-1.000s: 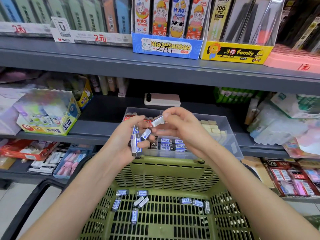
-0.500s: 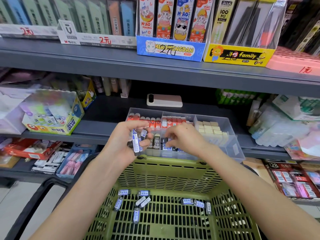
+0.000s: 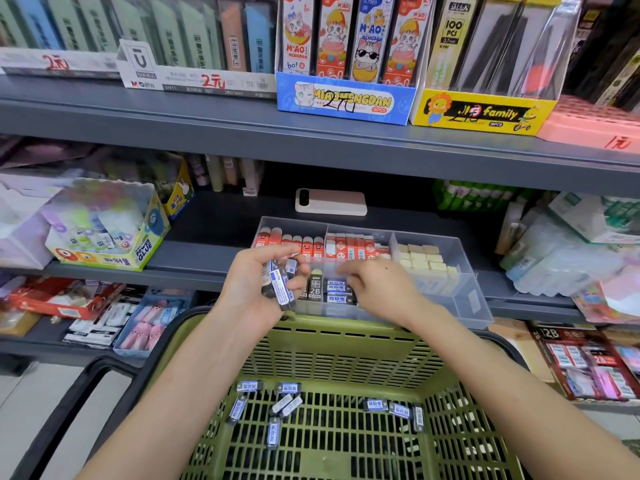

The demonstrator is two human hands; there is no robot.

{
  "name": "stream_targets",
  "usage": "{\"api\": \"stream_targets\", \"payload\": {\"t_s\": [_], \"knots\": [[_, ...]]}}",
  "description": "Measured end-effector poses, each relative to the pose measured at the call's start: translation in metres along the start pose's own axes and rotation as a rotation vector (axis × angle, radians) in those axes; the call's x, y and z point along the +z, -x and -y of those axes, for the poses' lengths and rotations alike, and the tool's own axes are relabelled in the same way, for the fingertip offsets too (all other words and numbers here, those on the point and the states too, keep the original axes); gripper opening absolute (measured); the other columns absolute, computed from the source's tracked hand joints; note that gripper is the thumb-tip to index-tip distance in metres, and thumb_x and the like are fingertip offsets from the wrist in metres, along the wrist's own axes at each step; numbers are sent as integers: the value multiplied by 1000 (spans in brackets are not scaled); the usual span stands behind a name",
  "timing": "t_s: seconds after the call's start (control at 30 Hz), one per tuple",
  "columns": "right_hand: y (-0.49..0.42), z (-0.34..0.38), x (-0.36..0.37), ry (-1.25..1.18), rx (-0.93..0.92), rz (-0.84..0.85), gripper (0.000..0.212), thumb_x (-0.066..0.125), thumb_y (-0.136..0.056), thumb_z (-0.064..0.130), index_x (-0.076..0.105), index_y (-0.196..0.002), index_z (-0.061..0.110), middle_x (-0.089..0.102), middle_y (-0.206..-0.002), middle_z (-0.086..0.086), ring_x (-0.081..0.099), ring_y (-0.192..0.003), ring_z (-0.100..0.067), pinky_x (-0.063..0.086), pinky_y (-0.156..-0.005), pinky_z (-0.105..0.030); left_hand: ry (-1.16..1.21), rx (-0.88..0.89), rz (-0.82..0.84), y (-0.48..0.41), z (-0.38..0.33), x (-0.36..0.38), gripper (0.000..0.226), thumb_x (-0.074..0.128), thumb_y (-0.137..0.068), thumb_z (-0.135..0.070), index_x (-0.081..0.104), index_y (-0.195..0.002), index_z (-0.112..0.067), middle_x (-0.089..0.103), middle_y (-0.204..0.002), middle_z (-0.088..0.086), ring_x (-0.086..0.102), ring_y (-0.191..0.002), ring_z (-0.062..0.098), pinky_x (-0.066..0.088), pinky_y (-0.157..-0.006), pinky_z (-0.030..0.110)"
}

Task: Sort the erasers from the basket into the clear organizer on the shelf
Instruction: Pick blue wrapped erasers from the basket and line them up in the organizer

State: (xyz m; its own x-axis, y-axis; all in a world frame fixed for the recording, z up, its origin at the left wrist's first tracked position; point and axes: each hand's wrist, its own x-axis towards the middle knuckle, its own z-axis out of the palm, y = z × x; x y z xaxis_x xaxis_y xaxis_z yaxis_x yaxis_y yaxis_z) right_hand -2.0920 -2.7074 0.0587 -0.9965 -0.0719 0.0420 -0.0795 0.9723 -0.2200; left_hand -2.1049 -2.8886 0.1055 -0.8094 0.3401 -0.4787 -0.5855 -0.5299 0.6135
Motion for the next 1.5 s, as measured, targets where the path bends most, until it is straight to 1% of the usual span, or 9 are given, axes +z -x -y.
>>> {"api": "stream_targets", "payload": {"t_s": [0.17, 0.3, 0.43, 0.53, 0.77, 1.0, 1.17, 1.33, 1.5], "knots": [[11, 9, -14, -35, -11, -151, 26, 45, -95, 33, 65, -111, 27, 71, -100, 4, 63, -95, -18, 45, -77, -30, 87, 28, 4, 1, 3, 4, 29, 60, -65, 1, 54, -93, -3, 53, -70, 14, 52, -53, 20, 34, -37, 18], [35, 47, -27, -607, -50, -144, 28, 61, -76, 54, 69, -82, 28, 68, -75, 9, 56, -66, -6, 46, -64, -25, 135, 87, -32, -3, 8, 6, 26, 52, -84, 2, 52, -108, -8, 52, -71, 13, 46, -48, 17, 39, -40, 19], [44, 69, -20, -766, 11, -201, 17, 76, -75, 25, 65, -87, 22, 63, -73, 13, 56, -69, -7, 45, -63, -12, 111, 131, -50, -1, 14, 13, 15, 51, -86, 2, 57, -86, -11, 58, -59, 9, 48, -43, 14, 49, -46, 21], [48, 72, -18, -894, 35, -264, 20, 69, -79, 12, 62, -87, 29, 61, -72, 8, 53, -65, -9, 47, -59, -17, -41, 249, -96, 0, 20, 15, 18, 52, -90, -1, 61, -84, -16, 62, -66, 5, 58, -53, 14, 50, -48, 23], [45, 58, -32, -958, -36, -375, 7, 56, -89, 33, 61, -86, 36, 60, -78, 1, 54, -72, -17, 49, -67, -35, -383, 458, -127, 2, 35, 21, 14, 51, -95, -7, 56, -86, -16, 56, -90, 0, 53, -82, 16, 44, -71, 28], [20, 5, -45, -1274, 246, -128, 13, 49, -96, 21, 47, -88, 11, 65, -69, -10, 69, -57, -22, 56, -52, -26, -322, 414, -102, 5, 24, 1, 14, 51, -95, -7, 58, -85, -14, 56, -78, 1, 58, -66, 6, 45, -65, 24], [12, -11, -35, -928, 360, 30, 31, 70, -83, 12, 40, -90, 14, 62, -57, -5, 50, -39, -12, 36, -38, -22, -320, 392, -103, 5, 21, -14, 15, 55, -93, -5, 61, -83, -15, 60, -81, 0, 58, -70, 10, 46, -67, 27], [6, -3, -32, -312, 308, 1, 20, 74, -76, 35, 63, -74, 19, 60, -69, 8, 53, -68, -11, 37, -63, -24, -336, 380, -79, 3, 20, -18, 16, 56, -90, -1, 61, -87, -15, 60, -77, -4, 61, -68, 7, 47, -68, 26], [6, 10, -14, -178, 195, -153, 19, 60, -90, 29, 70, -94, 13, 62, -69, 0, 56, -74, -20, 44, -81, -28, -216, 325, -12, 2, 17, -20, 26, 54, -83, 13, 60, -92, -10, 66, -79, 3, 68, -76, 15, 51, -67, 24]]}}
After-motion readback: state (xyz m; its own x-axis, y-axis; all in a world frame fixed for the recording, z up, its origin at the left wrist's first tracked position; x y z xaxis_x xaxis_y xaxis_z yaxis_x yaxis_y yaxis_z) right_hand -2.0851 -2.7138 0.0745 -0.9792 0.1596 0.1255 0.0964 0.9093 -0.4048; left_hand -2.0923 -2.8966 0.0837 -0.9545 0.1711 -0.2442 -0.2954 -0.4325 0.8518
